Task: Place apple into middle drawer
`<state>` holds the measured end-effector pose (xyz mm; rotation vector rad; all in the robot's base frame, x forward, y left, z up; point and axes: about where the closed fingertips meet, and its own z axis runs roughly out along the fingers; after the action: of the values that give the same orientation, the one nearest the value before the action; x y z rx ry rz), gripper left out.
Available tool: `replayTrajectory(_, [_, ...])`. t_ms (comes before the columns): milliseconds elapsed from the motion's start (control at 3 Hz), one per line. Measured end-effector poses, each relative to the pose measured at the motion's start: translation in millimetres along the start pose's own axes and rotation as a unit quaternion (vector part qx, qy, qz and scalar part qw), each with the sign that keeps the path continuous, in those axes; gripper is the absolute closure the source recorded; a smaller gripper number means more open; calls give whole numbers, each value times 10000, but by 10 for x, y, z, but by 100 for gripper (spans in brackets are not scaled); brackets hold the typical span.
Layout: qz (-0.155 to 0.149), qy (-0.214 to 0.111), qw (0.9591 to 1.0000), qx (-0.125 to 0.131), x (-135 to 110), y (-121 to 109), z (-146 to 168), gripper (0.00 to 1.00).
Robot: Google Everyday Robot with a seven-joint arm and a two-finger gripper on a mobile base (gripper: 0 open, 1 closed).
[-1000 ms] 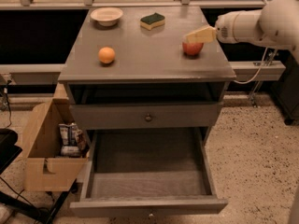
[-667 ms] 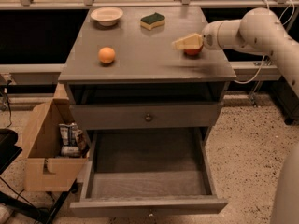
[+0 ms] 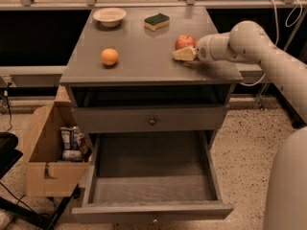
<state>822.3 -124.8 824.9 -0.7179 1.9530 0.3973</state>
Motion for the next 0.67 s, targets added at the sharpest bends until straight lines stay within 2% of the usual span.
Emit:
replayTrajectory(333, [53, 42, 10000, -2, 77, 24, 61, 67])
replayTrajectory(667, [53, 42, 10000, -2, 22, 22, 32, 91])
